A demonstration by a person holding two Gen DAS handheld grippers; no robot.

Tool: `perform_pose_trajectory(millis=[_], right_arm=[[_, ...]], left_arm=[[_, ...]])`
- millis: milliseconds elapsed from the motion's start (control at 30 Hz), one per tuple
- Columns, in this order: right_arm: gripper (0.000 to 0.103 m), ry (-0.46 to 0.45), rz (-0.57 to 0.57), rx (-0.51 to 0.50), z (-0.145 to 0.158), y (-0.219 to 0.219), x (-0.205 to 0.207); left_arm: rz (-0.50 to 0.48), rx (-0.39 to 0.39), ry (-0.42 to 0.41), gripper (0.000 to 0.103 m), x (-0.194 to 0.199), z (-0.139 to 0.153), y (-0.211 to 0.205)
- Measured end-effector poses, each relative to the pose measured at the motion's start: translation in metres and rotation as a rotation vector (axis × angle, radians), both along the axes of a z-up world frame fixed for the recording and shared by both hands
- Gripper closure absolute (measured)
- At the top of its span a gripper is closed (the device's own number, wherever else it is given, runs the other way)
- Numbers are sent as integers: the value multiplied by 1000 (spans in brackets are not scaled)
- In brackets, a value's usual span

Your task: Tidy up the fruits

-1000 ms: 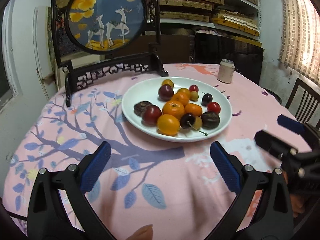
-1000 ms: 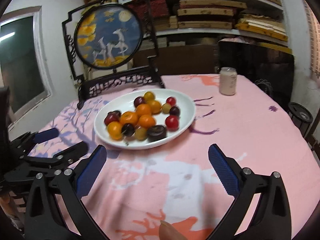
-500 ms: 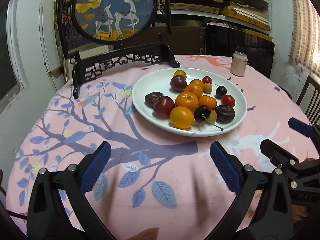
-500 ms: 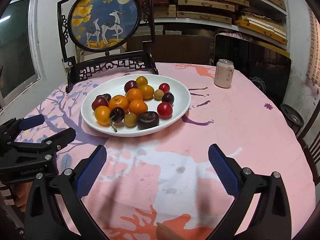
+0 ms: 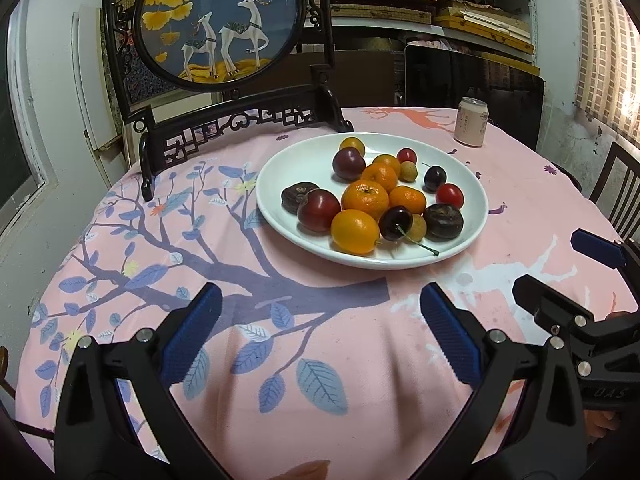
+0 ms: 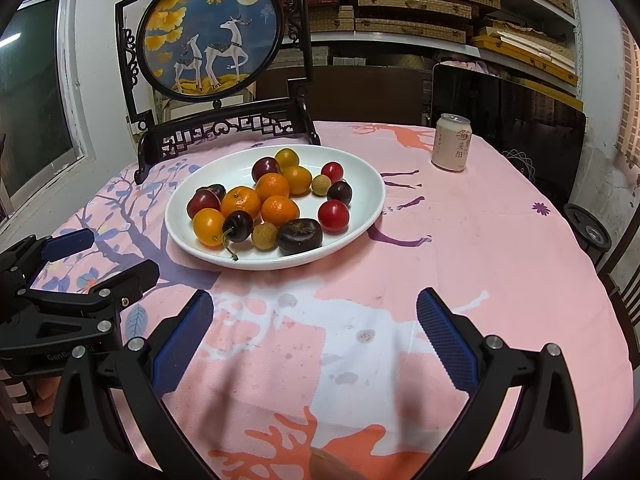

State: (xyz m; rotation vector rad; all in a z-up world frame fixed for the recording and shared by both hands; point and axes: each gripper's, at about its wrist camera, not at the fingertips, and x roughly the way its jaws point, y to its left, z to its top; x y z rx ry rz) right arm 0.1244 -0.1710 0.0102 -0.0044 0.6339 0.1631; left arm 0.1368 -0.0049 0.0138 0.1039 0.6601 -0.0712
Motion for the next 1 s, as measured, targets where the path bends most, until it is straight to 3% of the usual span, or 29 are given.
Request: perform_pose_trajectory(millis=[1000], right_arm=[[1,-3,5,3,1,0,-1]], left_arm=[[-6,15,3,2,-1,0,-2]])
